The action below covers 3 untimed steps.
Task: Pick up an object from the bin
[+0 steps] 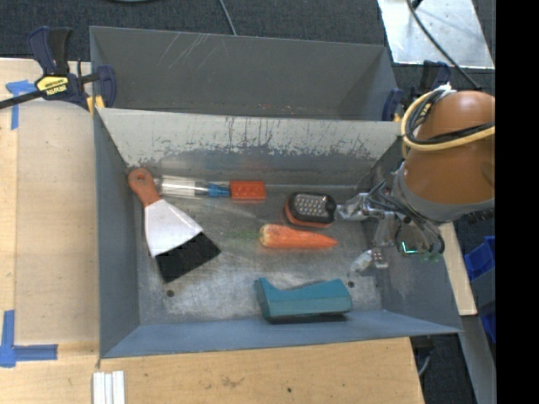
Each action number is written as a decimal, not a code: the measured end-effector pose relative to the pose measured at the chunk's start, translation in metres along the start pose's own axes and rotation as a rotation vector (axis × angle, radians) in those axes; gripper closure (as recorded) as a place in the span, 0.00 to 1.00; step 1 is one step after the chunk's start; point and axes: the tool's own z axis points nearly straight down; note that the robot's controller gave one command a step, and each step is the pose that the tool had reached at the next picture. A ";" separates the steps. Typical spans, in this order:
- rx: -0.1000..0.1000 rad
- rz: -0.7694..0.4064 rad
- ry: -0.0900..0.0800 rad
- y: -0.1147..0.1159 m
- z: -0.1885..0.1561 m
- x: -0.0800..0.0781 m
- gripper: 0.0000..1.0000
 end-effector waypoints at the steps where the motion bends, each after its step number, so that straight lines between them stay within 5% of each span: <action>1: 0.001 -0.002 -0.008 0.000 -0.004 -0.002 0.00; 2: 0.001 0.062 -0.017 0.004 0.030 -0.033 0.00; 3: 0.003 -0.090 -0.014 0.005 0.096 -0.059 1.00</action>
Offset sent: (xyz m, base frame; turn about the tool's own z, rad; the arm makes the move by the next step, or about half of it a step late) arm 0.0598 0.0103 -0.0736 0.1265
